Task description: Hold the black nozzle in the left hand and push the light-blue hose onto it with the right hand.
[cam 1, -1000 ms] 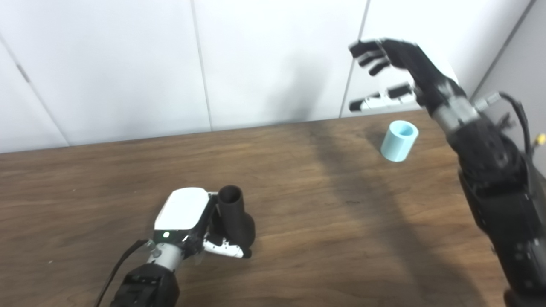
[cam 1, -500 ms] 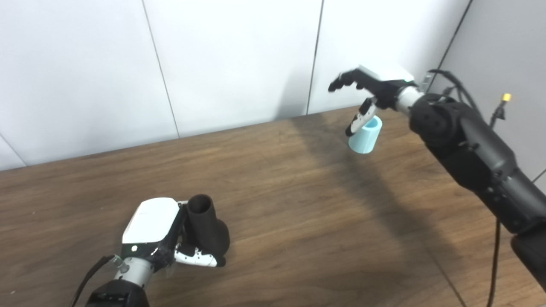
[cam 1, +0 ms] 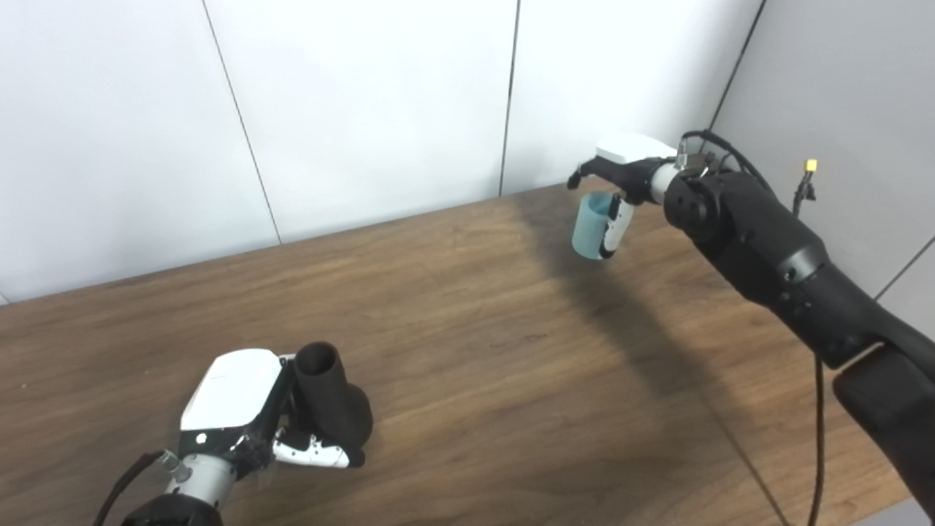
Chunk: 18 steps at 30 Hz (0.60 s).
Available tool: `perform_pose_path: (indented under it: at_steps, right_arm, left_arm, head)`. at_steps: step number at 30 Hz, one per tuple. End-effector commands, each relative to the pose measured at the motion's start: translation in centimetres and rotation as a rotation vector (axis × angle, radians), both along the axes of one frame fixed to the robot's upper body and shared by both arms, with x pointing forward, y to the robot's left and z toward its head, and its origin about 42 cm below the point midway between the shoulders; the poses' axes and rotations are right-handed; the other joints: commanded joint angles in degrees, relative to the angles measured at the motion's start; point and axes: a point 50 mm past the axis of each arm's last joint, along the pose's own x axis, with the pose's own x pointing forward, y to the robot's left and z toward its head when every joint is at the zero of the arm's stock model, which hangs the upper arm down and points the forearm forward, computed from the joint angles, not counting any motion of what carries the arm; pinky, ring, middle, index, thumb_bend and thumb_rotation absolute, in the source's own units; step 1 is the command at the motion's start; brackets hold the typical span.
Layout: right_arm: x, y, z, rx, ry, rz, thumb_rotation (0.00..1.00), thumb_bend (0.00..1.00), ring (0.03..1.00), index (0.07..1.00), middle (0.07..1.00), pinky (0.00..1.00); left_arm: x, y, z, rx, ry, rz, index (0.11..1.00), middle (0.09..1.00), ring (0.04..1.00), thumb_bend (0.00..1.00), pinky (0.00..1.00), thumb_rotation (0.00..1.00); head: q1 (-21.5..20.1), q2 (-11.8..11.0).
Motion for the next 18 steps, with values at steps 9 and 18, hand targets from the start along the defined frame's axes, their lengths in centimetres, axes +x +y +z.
perform_pose_path:
  at_steps: [9, 18]
  right_arm:
    - [1.5, -1.6, 2.4, -0.048, -0.081, -0.038, 0.13, 1.0, 0.781, 0.796, 0.794, 0.73]
    - [1.0, -2.6, 1.4, 0.059, -0.098, -0.003, 0.07, 0.99, 0.832, 0.774, 0.842, 0.75]
  left_arm:
    - [-0.5, 0.4, -0.3, 0.052, 0.043, -0.008, 0.484, 0.496, 0.506, 0.52, 0.4, 0.0]
    - [-0.6, 0.3, -0.2, 0.051, 0.038, -0.014, 0.491, 0.46, 0.483, 0.53, 0.38, 0.0]
  head:
    - [0.8, 1.0]
    - [1.5, 1.7]
